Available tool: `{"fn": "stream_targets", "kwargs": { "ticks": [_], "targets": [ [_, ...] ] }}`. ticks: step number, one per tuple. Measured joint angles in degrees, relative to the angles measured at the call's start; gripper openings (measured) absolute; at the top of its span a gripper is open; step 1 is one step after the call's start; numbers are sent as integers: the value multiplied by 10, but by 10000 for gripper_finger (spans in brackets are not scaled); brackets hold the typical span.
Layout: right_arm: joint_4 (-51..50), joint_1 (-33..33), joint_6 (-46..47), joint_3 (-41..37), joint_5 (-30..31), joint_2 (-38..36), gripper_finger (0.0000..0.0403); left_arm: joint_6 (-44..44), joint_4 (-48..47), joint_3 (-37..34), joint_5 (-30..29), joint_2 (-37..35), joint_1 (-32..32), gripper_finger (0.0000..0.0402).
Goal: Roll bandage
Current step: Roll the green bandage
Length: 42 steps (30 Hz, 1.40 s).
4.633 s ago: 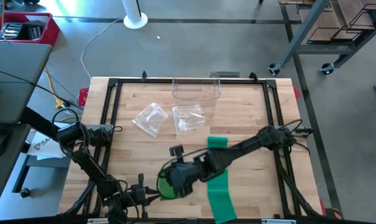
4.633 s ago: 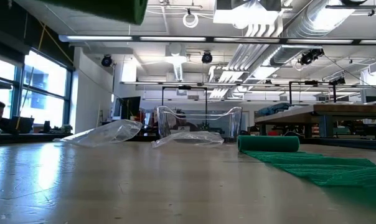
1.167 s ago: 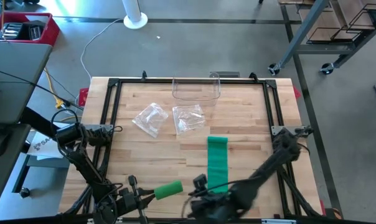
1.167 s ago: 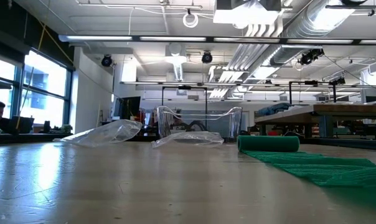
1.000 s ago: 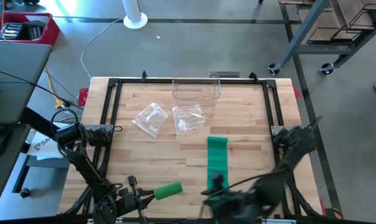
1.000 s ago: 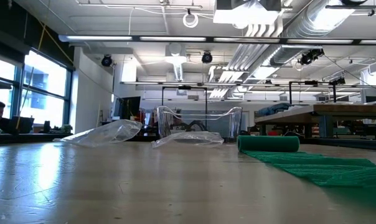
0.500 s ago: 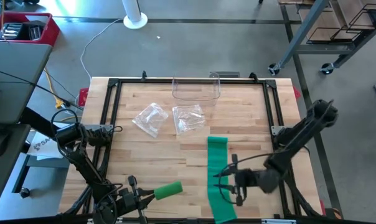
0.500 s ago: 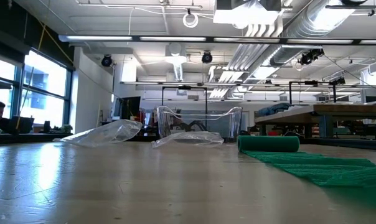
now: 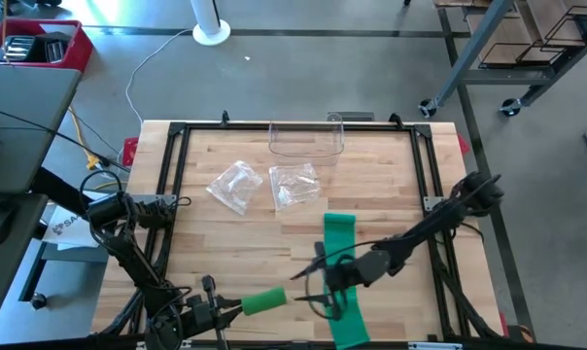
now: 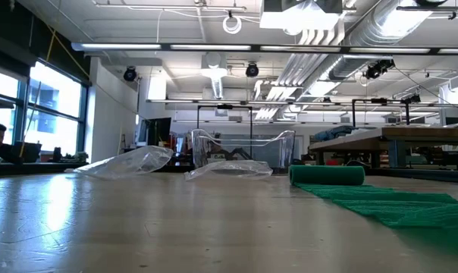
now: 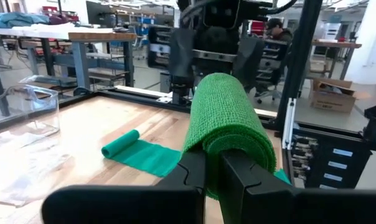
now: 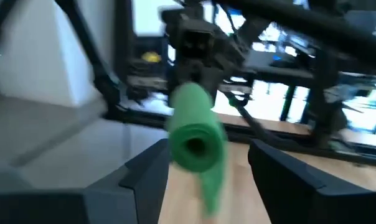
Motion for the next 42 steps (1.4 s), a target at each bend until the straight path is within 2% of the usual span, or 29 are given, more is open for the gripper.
{"fn": "stream_targets", "kwargs": {
  "ticks": [4, 7, 16, 22, 27, 33, 42],
  "targets": [
    [-127, -8, -35, 69, 12, 19, 211, 0, 0, 0, 13, 0, 0, 10],
    [-173, -10, -50, 103, 12, 34, 201, 0, -1, 0, 31, 0, 1, 10],
    [-164, -5, -80, 127, -12, 45, 177, 0, 0, 0, 40, 0, 2, 10],
    [-145, -8, -62, 127, -20, 54, 170, 0, 1, 0, 50, 0, 5, 10],
    [-105, -9, -64, 127, -40, 71, 118, 0, 2, 0, 56, 0, 5, 10],
    [-113, -9, -62, 127, -40, 71, 16, 0, 1, 0, 56, 0, 4, 19],
    [-118, -8, -49, 126, -43, 67, 6, 6, -21, 0, -2, 0, -40, 70]
  ]
}}
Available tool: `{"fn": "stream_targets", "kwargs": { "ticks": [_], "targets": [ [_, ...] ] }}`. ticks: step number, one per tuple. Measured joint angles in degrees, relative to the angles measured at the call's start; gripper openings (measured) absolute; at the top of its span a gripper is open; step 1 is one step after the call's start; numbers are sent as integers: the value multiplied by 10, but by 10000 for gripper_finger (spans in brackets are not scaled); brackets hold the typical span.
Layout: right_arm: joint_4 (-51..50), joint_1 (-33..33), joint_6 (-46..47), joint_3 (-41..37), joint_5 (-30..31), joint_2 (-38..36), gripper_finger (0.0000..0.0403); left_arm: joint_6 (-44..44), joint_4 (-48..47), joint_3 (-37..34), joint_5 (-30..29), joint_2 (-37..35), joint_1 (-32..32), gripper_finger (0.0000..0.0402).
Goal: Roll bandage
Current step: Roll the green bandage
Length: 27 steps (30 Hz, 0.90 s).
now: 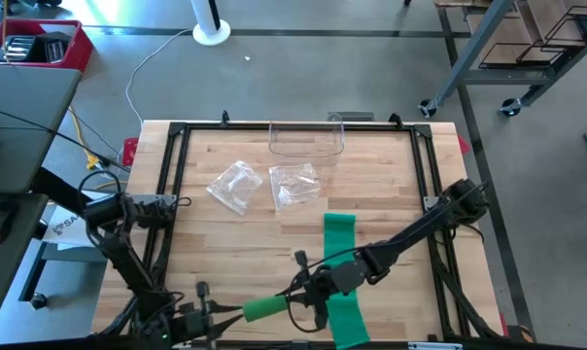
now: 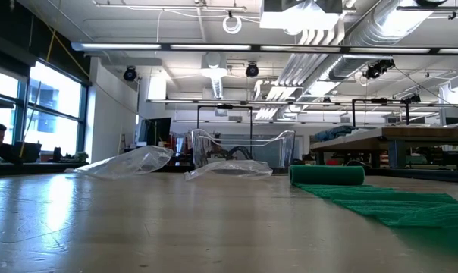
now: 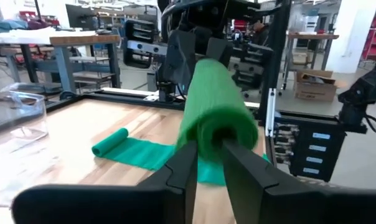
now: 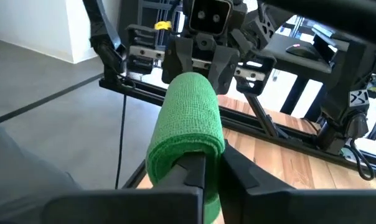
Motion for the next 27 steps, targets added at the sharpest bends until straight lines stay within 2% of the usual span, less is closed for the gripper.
{"fn": "stream_targets", "kwargs": {
  "ticks": [6, 10, 15, 22, 27],
  "targets": [
    [-6, 5, 0, -1, -6, -24, 8, 1, -22, 0, -42, 0, -40, 90],
    [-8, 7, -1, -2, -43, -34, 7, 19, -20, 0, -42, 0, -37, 97],
    [-5, 8, 1, -2, -66, -35, 7, 46, -15, 6, 14, 0, 7, 118],
    [0, 7, 1, -2, -79, -35, 7, 134, 5, 33, 137, 0, 58, 179],
    [1, 7, 1, -2, -81, -35, 7, 183, 4, 50, 134, 0, 58, 210]
  ]
}}
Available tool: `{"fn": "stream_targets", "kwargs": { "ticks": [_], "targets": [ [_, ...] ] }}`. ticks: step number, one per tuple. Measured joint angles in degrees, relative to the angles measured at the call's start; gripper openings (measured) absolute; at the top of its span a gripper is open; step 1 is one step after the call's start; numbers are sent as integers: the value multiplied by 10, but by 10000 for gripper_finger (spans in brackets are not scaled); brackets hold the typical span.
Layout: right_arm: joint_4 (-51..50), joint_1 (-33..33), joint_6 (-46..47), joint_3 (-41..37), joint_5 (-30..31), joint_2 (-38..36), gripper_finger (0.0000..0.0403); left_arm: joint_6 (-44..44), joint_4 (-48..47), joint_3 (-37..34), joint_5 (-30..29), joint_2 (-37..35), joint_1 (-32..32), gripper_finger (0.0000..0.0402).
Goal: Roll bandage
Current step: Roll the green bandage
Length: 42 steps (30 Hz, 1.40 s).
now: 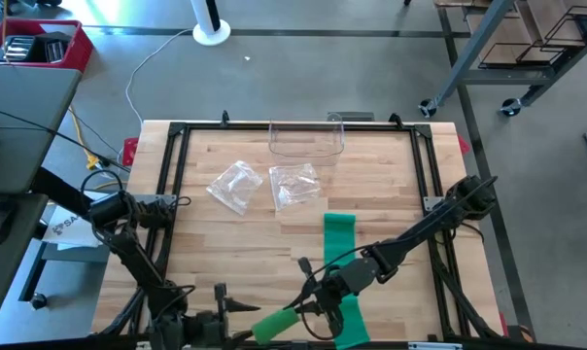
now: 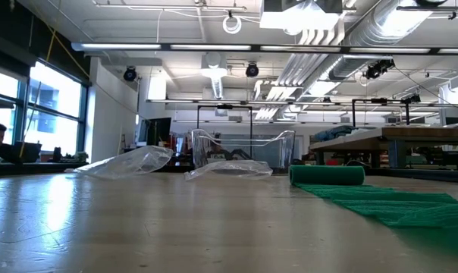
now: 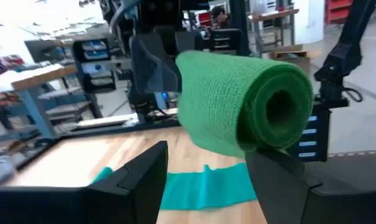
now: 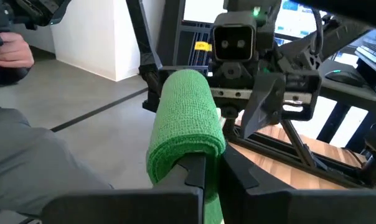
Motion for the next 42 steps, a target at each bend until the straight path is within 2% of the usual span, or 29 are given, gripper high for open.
{"fn": "stream_targets", "kwargs": {
  "ticks": [5, 8, 13, 19, 29, 36, 39, 42],
  "targets": [
    [-5, 0, 0, 0, 0, 0, 7, 40, 1, 3, -79, -1, -39, 213],
    [-5, 0, 0, 0, 0, 0, 7, 54, 19, 3, -88, -5, -55, 213],
    [0, -2, 0, 0, 1, 0, 7, 73, 32, 3, -51, -6, -41, 213],
    [0, -2, 2, 0, 1, 0, 7, 72, 35, 3, 29, -6, 0, 213],
    [0, -2, 2, 0, 1, 0, 7, 68, 57, 3, 26, -6, 1, 213],
    [4, -2, 2, 0, 0, 0, 8, 55, 69, 3, 83, -6, 27, 213],
    [4, -2, 2, 0, 1, 0, 8, 45, 69, 3, 85, -6, 33, 206],
    [4, -3, 2, 0, 4, 0, 8, 30, 66, 3, 61, -6, 31, 186]
  ]
}}
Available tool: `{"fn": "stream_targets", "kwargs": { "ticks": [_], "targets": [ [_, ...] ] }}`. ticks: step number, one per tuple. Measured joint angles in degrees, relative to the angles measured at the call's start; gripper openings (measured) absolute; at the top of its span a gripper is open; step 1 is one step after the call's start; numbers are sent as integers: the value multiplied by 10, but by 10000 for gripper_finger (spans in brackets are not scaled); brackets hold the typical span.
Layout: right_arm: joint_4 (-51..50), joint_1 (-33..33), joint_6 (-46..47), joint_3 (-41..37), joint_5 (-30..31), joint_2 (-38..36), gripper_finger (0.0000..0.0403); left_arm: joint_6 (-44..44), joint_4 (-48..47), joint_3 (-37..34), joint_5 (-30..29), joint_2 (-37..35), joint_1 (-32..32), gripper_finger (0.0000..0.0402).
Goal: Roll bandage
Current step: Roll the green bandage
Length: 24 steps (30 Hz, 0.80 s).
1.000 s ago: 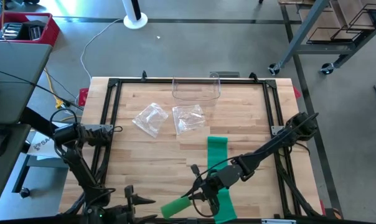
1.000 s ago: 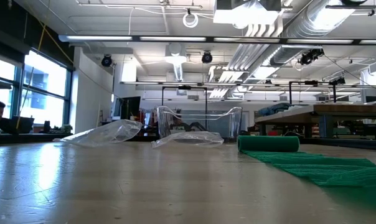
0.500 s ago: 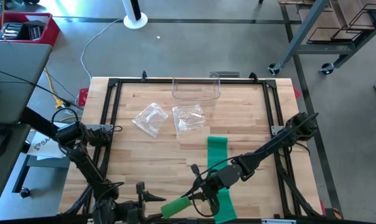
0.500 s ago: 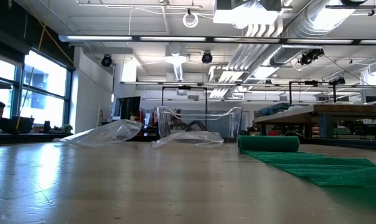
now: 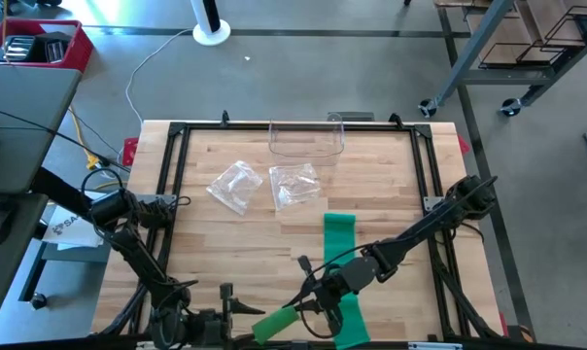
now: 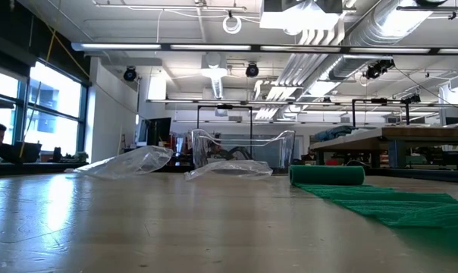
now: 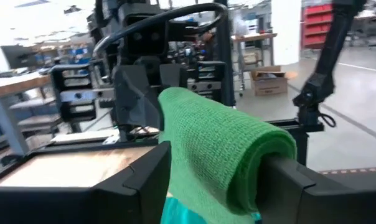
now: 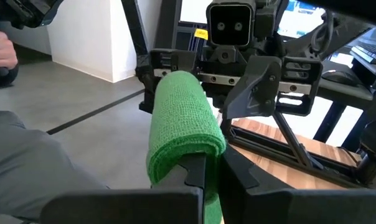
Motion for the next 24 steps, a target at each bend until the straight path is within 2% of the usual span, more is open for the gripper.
{"fn": "stream_targets", "kwargs": {
  "ticks": [10, 19, 24],
  "targets": [
    [0, 0, 0, 0, 7, 0, 8, 5, 0, 0, -143, 0, -53, 77],
    [0, 1, 0, 0, 2, 0, 8, 32, -1, 0, -199, 0, -81, 13],
    [0, 0, 0, 0, 3, 0, 8, 37, 0, 0, -191, 0, -92, 13]
  ]
}}
